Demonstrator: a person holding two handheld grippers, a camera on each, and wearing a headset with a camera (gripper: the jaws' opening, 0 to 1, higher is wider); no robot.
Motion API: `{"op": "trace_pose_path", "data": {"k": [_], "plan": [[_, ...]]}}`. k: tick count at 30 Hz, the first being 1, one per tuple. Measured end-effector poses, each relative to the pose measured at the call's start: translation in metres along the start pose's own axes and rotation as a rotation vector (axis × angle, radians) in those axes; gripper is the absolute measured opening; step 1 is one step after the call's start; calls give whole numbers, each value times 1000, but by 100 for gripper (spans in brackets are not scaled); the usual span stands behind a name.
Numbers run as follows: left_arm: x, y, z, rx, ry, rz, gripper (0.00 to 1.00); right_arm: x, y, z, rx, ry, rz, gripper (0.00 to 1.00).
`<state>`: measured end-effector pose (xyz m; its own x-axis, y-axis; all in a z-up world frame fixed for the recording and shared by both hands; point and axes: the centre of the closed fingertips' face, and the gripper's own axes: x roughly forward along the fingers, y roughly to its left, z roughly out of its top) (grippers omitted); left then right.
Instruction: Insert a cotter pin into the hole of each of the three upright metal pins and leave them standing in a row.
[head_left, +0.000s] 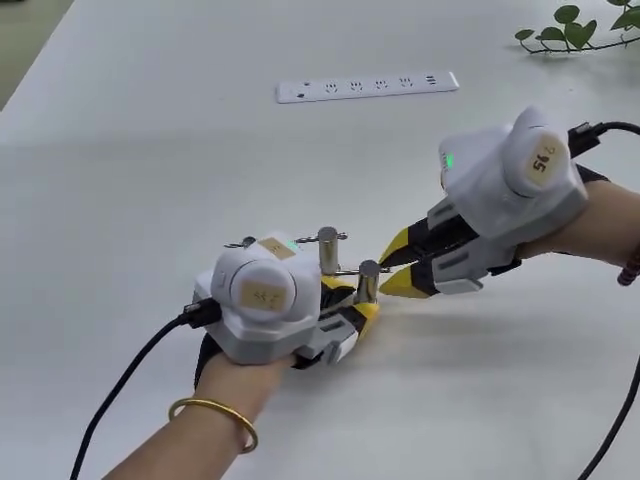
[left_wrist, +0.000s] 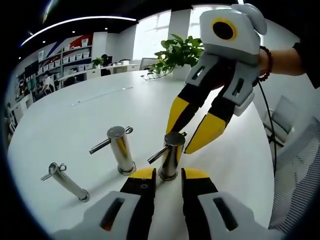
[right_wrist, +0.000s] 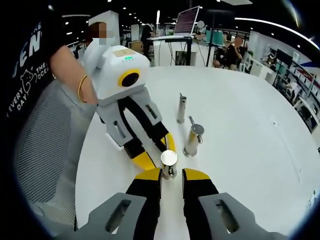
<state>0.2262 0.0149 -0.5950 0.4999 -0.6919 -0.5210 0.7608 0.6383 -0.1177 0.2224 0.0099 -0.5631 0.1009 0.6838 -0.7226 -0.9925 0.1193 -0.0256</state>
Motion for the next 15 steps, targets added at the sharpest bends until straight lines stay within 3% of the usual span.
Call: {"op": "trace_pose_path", "data": {"k": [4, 15], "plan": [[-9, 2, 1, -7, 1, 9, 23, 2, 1, 10, 70, -52, -10, 13], [-31, 6, -5, 14, 27, 32, 28, 13, 8, 15, 76, -51, 4, 13]]}}
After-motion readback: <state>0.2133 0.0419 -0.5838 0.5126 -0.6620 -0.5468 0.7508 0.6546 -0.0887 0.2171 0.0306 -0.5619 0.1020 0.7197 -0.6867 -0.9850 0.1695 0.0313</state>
